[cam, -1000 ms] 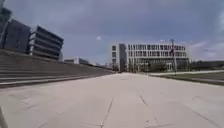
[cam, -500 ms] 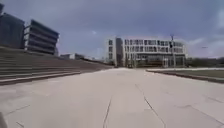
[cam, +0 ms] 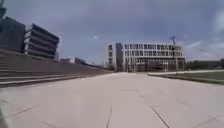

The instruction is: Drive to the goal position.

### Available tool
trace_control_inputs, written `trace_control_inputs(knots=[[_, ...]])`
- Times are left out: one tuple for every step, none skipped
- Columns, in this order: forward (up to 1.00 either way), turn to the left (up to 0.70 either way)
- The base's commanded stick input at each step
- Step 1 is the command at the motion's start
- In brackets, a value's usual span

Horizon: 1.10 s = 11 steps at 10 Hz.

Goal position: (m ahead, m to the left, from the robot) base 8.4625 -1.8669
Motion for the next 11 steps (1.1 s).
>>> trace_control_inputs(knots=[[1.00,0.29],[1.00,0.03],[1.00,0.01],[1.00,0.00],[1.00,0.00],[1.00,0.00],[1.00,0.00],[1.00,0.00],[1.00,0.00],[1.00,0.00],[1.00,0.00]])
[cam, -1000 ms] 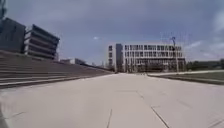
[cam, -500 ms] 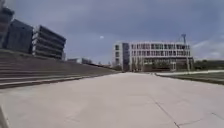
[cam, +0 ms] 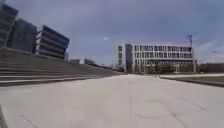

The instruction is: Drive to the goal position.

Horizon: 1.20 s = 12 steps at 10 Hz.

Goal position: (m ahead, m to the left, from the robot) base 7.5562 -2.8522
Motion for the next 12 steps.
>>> trace_control_inputs(knots=[[1.00,0.00],[1.00,0.00],[1.00,0.00],[1.00,0.00],[1.00,0.00],[1.00,0.00],[1.00,0.00],[1.00,-0.04],[1.00,-0.21],[1.00,-0.39],[1.00,-0.23],[1.00,-0.06]])
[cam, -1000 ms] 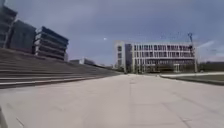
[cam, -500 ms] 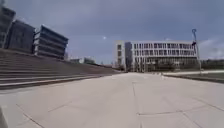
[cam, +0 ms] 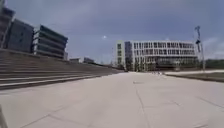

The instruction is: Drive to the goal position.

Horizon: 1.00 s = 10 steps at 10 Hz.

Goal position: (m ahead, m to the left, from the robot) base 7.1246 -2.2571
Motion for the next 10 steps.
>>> trace_control_inputs(knots=[[1.00,0.00],[1.00,0.00],[1.00,0.00],[1.00,-0.02],[1.00,-0.10],[1.00,-0.37],[1.00,-0.33],[1.00,-0.04],[1.00,0.00],[1.00,0.00]])
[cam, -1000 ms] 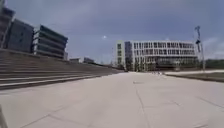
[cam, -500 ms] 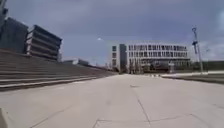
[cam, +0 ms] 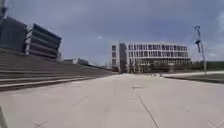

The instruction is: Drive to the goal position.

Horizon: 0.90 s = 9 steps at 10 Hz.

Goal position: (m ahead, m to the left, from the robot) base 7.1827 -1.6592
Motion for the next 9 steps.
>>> trace_control_inputs(knots=[[1.00,-0.01],[1.00,-0.25],[1.00,-0.35],[1.00,-0.13],[1.00,0.00],[1.00,0.00],[1.00,0.00],[1.00,0.00],[1.00,0.00]])
